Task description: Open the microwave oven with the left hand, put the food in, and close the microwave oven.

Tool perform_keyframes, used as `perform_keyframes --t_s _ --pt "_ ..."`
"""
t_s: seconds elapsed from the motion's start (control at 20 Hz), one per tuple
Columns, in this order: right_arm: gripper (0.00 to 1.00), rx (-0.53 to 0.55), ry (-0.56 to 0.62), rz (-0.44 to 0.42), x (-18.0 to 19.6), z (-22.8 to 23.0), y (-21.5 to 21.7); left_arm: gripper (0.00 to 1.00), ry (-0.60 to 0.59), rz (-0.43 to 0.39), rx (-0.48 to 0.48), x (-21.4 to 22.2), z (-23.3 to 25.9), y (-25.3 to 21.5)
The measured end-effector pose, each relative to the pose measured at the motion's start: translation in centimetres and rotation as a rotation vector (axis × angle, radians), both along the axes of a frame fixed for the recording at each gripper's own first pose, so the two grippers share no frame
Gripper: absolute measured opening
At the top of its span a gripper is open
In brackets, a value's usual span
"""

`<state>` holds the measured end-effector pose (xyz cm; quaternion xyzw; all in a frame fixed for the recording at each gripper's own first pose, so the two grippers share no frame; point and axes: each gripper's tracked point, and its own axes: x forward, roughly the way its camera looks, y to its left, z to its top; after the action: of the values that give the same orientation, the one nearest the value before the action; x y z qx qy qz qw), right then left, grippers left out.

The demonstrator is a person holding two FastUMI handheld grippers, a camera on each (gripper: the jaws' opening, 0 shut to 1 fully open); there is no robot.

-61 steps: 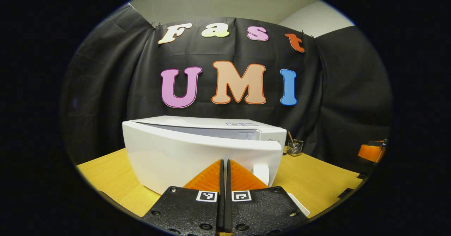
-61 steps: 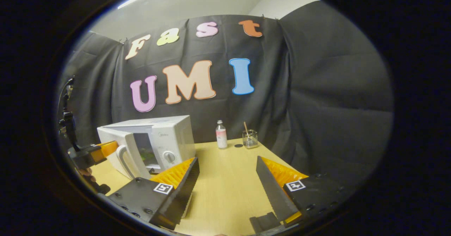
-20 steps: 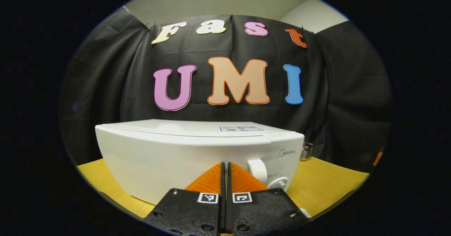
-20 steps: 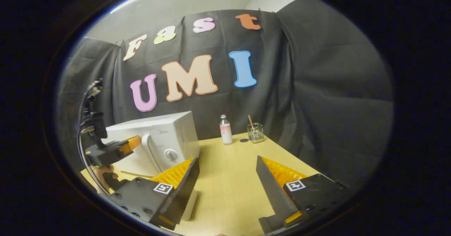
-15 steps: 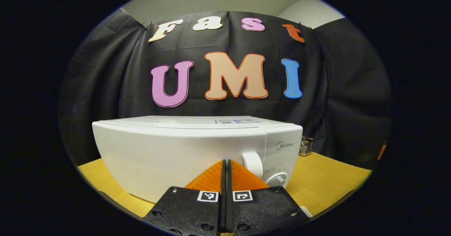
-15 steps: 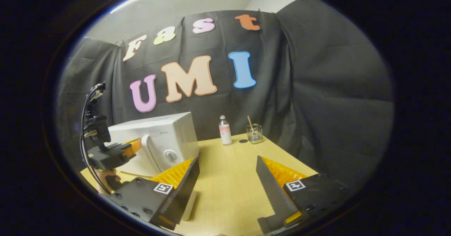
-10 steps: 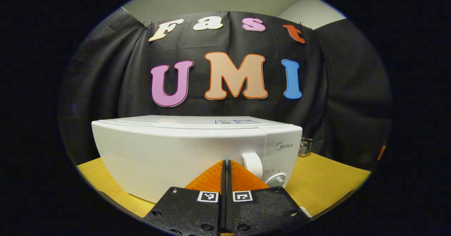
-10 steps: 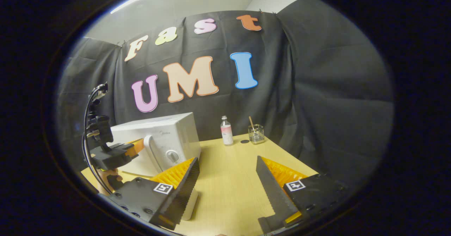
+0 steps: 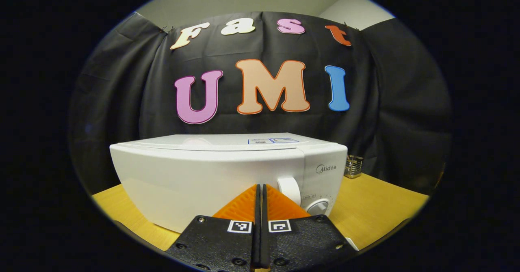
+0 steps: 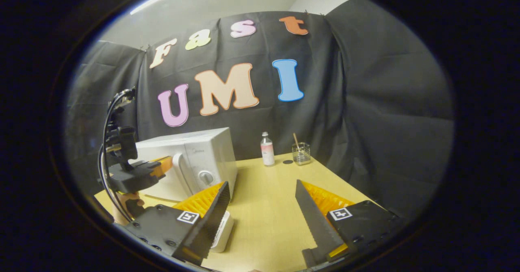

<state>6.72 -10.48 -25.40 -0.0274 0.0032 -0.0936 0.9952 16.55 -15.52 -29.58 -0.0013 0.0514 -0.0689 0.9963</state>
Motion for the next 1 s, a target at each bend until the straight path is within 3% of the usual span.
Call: perform_keyframes --t_s 0.05,0.1,0.2,0.4,0.45,0.5,0.55,0.6,0.65,0.7,0.75,0.8,0.85,0.9,1.0 --pt "0.92 -0.005 0.006 0.006 0.1 -0.2 0.3 0.01 -0.005 0.003 -0.009 -0.6 0.5 0.3" --pt "0.99 -0.008 0.013 0.015 0.1 -0.5 0.6 0.01 -0.008 0.0 -0.016 -1.2 1.1 0.4" --pt "0.99 -0.012 0.027 0.037 0.1 -0.9 1.5 0.01 -0.005 0.009 -0.014 -2.3 1.9 1.2" --pt "0.99 -0.037 0.026 0.064 -0.5 -0.5 2.9 0.26 0.01 0.043 -0.03 -5.1 3.2 3.5" --pt "0.99 -0.038 0.034 0.068 -0.7 -0.8 3.0 0.36 0.006 0.063 -0.033 -5.8 3.6 4.6" --pt "0.92 -0.042 0.037 0.072 -0.9 -0.7 3.3 0.46 -0.003 0.079 -0.026 -6.5 4.2 5.5" --pt "0.92 -0.049 0.034 0.071 -1.0 -0.5 3.4 0.73 -0.019 0.091 -0.017 -7.2 5.0 6.3" --pt "0.99 -0.061 0.029 0.067 -1.2 -0.2 3.4 0.83 -0.033 0.104 -0.006 -8.0 5.6 7.1" --pt "0.99 -0.072 0.022 0.063 -1.5 0.0 3.5 0.93 -0.043 0.124 0.005 -8.6 6.1 8.1" --pt "0.99 -0.08 0.017 0.062 -1.9 0.2 3.5 0.96 -0.054 0.137 0.01 -9.6 6.3 9.0" --pt "0.92 -0.081 0.012 0.063 -2.1 0.5 3.6 0.97 -0.063 0.153 0.01 -10.4 6.8 9.9" --pt "0.92 -0.08 0.008 0.069 -2.2 0.7 3.9 0.97 -0.066 0.166 0.011 -11.3 7.0 10.8" --pt "0.99 -0.076 0.005 0.077 -2.5 0.7 4.1 0.97 -0.065 0.174 0.015 -12.2 7.2 11.5" --pt "0.92 -0.074 0.0 0.084 -2.6 0.9 4.4 0.97 -0.064 0.178 0.023 -12.9 7.4 12.1" --pt "0.92 -0.074 -0.007 0.09 -2.8 1.1 4.5 0.98 -0.067 0.192 0.033 -14.5 7.8 13.3"
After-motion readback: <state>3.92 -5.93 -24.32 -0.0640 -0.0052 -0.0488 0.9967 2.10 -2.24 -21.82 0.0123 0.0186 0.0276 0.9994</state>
